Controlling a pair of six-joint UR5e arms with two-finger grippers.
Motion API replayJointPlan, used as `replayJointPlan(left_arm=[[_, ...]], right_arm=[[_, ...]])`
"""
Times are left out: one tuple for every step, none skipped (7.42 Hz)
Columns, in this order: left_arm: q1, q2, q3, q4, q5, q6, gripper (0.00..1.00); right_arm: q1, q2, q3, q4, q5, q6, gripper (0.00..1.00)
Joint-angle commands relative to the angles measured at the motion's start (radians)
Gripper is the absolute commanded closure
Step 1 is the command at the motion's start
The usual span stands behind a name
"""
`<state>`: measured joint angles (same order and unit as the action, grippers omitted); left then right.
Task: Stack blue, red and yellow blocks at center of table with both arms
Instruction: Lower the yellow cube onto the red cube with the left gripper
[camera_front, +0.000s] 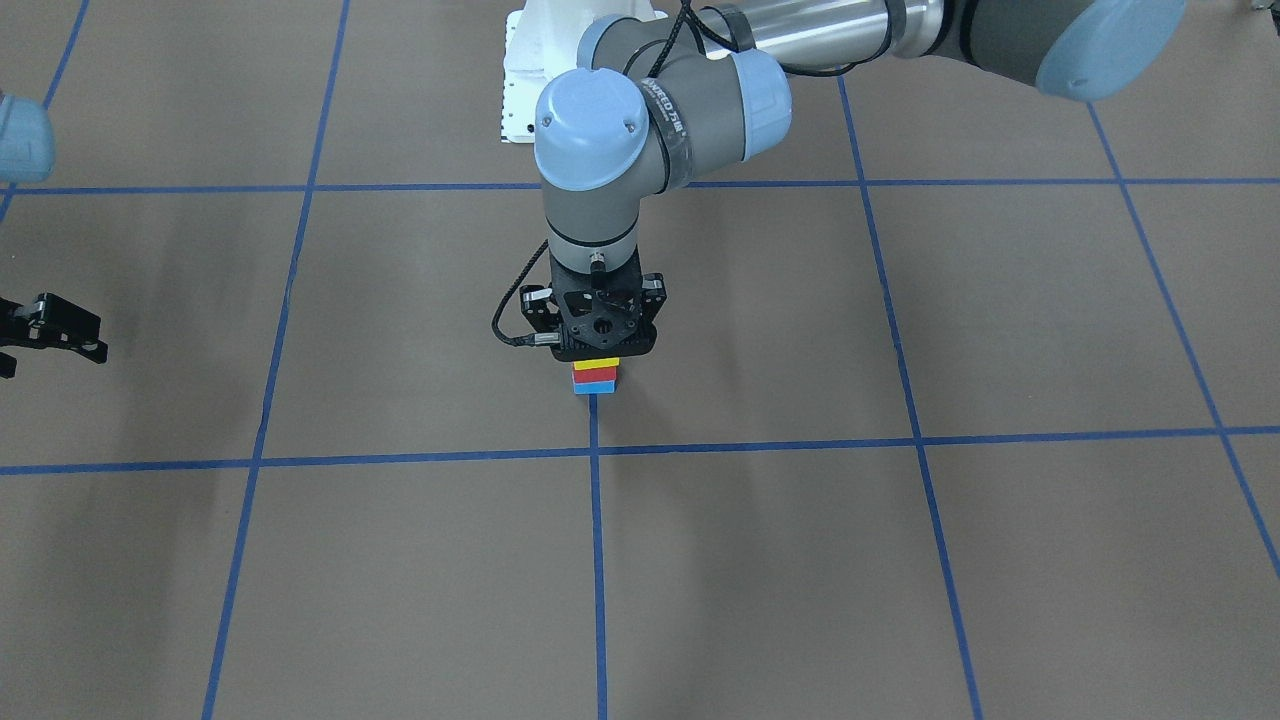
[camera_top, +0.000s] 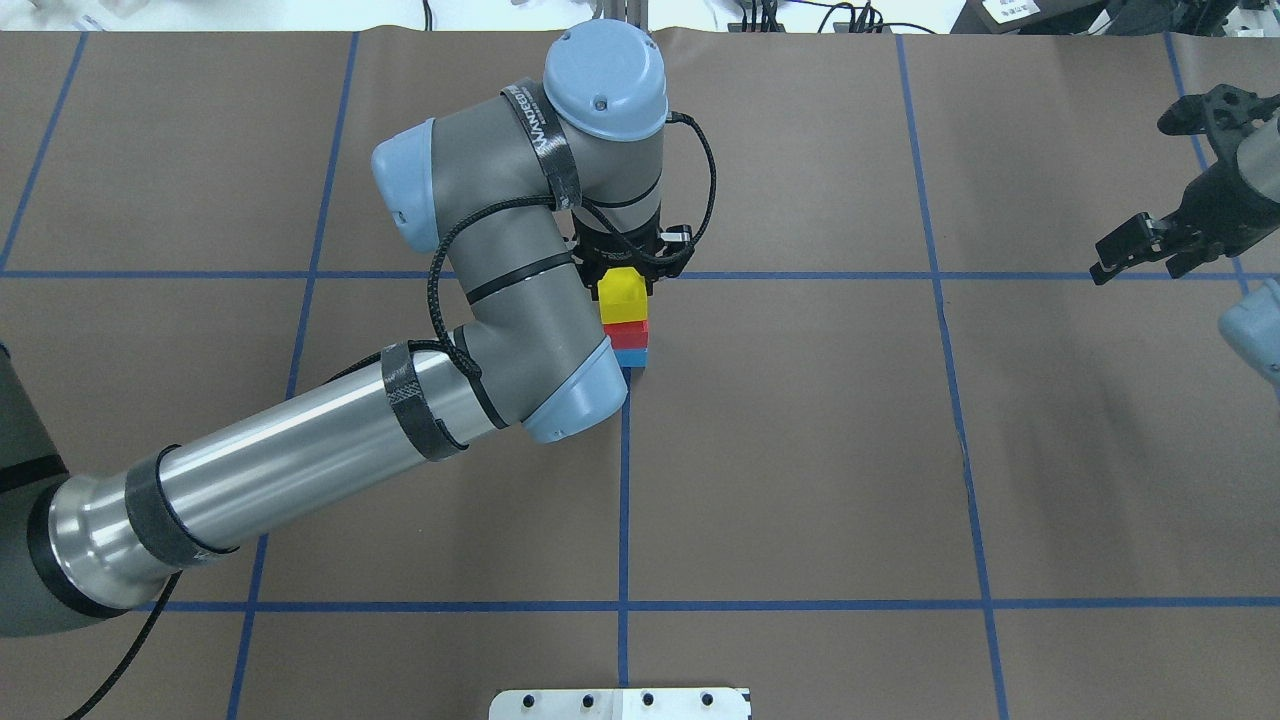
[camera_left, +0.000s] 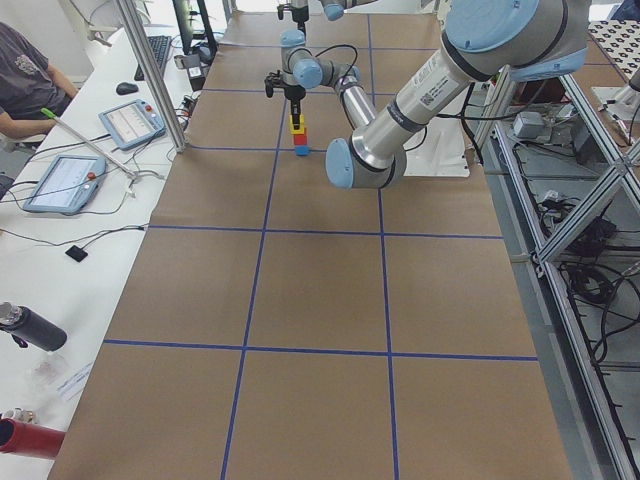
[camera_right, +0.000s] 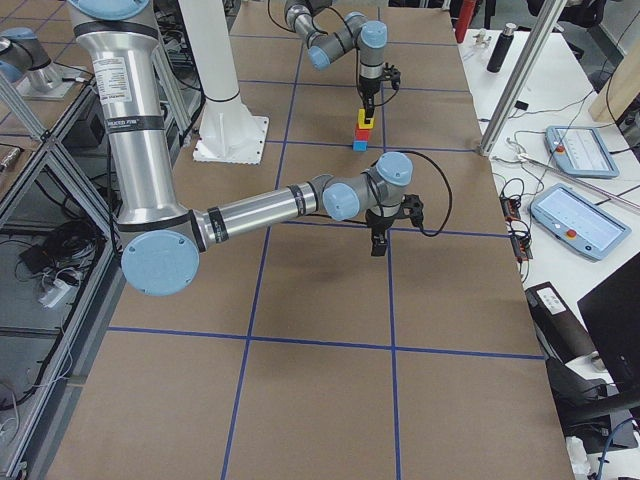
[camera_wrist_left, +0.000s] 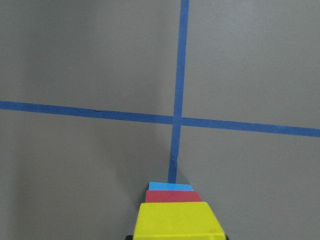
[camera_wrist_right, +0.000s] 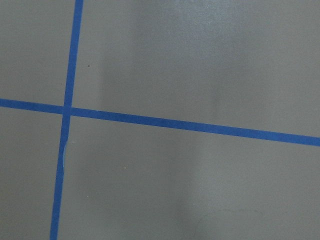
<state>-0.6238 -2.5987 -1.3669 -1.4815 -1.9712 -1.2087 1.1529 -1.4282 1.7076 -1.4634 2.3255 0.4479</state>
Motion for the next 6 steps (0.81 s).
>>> replayJointPlan(left_arm=[[0.001,-0.001,0.000,0.001,0.000,-0.002,0.62],[0.000,-0.004,-0.001,0.001,0.000,-0.003,0.61],[0.001,-0.004,-0.001,0.001,0.000,-0.005,0.61],[0.001,-0.004,-0.001,0.001,0.000,-0.006,0.61],[0.001,-0.003,-0.001,0.001,0.000,-0.005,0.61],[0.001,-0.001,0.000,0.001,0.000,-0.005,0.61]], right_arm=[[-0.001,-0.001,0.000,0.000,0.000,0.000,0.00],[0.001,-0.002,0.000,0.000,0.000,0.000,0.00],[0.001,-0.002,0.000,0.000,0.000,-0.001,0.00],[0.001,-0.002,0.000,0.000,0.000,0.000,0.00],[0.001,-0.002,0.000,0.000,0.000,-0.001,0.00],[0.001,-0.003,0.000,0.000,0.000,-0.002,0.00]])
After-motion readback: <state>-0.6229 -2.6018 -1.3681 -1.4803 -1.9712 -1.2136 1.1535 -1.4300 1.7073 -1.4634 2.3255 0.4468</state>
